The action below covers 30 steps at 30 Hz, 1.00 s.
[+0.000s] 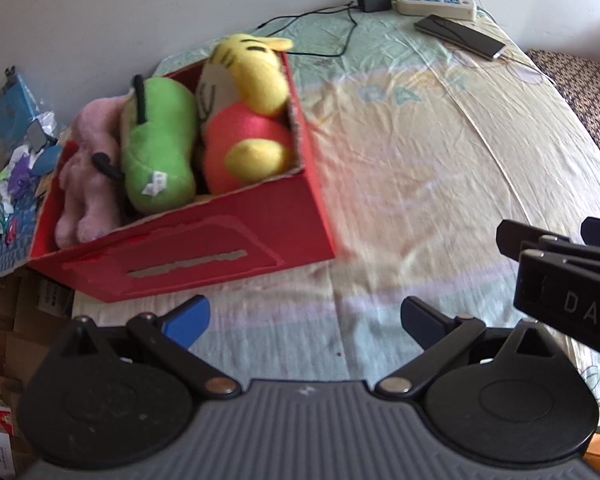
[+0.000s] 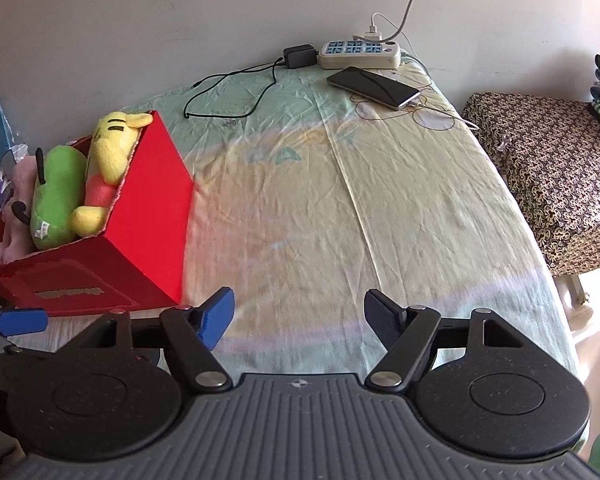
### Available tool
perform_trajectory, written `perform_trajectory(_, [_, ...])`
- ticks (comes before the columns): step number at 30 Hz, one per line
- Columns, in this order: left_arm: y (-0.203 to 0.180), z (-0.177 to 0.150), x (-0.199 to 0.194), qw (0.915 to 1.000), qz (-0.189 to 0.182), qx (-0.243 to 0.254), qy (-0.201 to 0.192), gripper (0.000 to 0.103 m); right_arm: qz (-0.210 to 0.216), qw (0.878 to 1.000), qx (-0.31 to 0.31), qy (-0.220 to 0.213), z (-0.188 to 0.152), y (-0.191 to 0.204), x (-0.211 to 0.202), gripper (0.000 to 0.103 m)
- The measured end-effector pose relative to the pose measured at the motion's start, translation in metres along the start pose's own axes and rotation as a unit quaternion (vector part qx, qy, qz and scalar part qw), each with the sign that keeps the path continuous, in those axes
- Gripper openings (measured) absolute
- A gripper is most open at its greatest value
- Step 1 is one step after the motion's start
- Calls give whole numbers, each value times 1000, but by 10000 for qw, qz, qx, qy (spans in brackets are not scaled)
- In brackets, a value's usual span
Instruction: Organize objects
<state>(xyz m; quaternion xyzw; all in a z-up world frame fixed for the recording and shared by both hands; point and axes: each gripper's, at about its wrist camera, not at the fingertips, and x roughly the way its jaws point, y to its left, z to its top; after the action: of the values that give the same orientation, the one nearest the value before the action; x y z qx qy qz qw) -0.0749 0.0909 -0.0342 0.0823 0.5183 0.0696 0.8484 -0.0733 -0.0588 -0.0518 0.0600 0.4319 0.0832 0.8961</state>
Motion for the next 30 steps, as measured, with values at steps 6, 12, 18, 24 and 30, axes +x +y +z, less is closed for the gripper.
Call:
perform_trajectory(6, [30, -1, -3, 9995, 129, -263, -87, 100, 137, 9997, -194, -42, 6, 29, -2, 74])
perform_trajectory(12, [67, 5, -8, 9984, 171, -477, -254, 100, 217, 9994, -253, -87, 16, 60, -5, 74])
perform_trajectory(18, [105, 13, -12, 9972, 208, -600, -395, 100, 295, 9990, -281, -178, 29, 95, -6, 74])
perform_trajectory(24, [136, 20, -9, 9962, 278, -660, -492, 100, 289, 9987, -315, -269, 38, 126, -3, 74])
perform_trajectory(30, [164, 22, -2, 9957, 282, -702, -526, 100, 230, 9988, -240, -356, 45, 148, 1, 75])
